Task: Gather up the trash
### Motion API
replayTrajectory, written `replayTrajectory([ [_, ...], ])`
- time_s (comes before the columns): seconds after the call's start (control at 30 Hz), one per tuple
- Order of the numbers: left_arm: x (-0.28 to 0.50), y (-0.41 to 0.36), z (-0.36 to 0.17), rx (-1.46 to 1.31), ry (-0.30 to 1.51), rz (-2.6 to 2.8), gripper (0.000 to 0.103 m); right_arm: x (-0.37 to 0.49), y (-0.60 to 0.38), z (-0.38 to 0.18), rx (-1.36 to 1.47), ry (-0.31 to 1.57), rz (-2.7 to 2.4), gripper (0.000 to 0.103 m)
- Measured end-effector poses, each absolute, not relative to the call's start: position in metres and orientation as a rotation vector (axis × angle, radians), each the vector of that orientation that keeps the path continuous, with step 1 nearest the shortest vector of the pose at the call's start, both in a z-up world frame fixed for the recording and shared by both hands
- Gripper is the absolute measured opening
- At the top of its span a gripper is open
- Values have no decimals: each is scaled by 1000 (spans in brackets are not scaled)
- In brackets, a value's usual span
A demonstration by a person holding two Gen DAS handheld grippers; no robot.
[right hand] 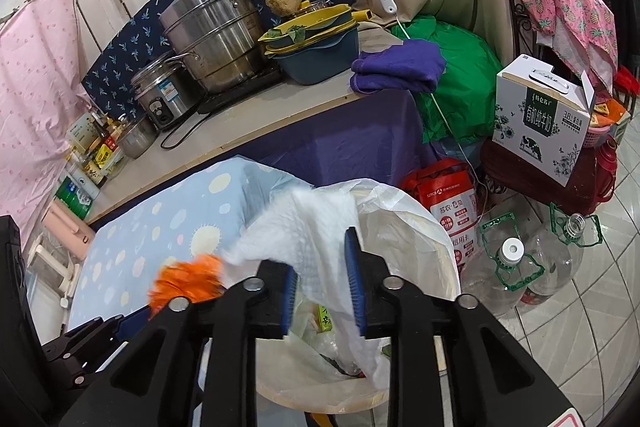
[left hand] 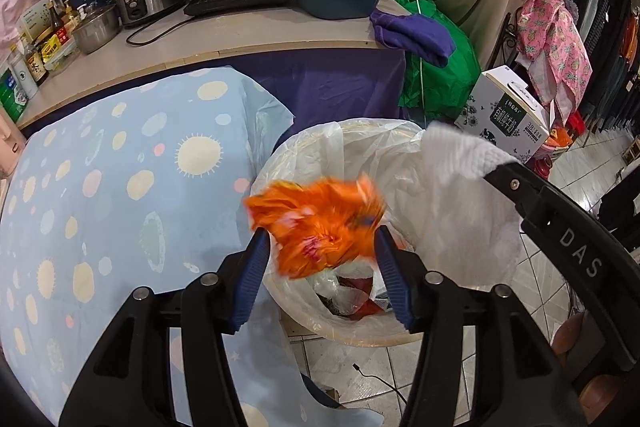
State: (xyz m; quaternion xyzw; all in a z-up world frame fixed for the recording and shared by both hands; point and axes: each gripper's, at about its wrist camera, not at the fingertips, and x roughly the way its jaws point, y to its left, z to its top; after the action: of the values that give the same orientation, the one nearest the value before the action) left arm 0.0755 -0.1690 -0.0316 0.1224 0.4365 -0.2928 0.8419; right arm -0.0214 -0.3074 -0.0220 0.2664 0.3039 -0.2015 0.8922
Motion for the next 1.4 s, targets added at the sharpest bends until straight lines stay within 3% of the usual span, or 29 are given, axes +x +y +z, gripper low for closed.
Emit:
replayTrajectory([
  [0.13,77,-168,-32,257,921,-613,55,-21,-307,-22,553,631,-418,27],
  [0.27,78,-165,-31,246,913,-597,69,-21,-307,-22,552,628,-420,33],
  [0.57,81,-158,-29,232,918,-586,70,-18,-306,-15,550,617,-419,44],
  [0.9,80,-146,-27,219,919,-565,78,-23,-289,-3,466,609,-432,58],
  [1.27,75,-121,-28,211,921,-519,87,-33,-276,2,424,629,-448,84],
  [1.4,72,-111,-28,207,921,-504,89,-35,-268,3,374,647,-453,84],
])
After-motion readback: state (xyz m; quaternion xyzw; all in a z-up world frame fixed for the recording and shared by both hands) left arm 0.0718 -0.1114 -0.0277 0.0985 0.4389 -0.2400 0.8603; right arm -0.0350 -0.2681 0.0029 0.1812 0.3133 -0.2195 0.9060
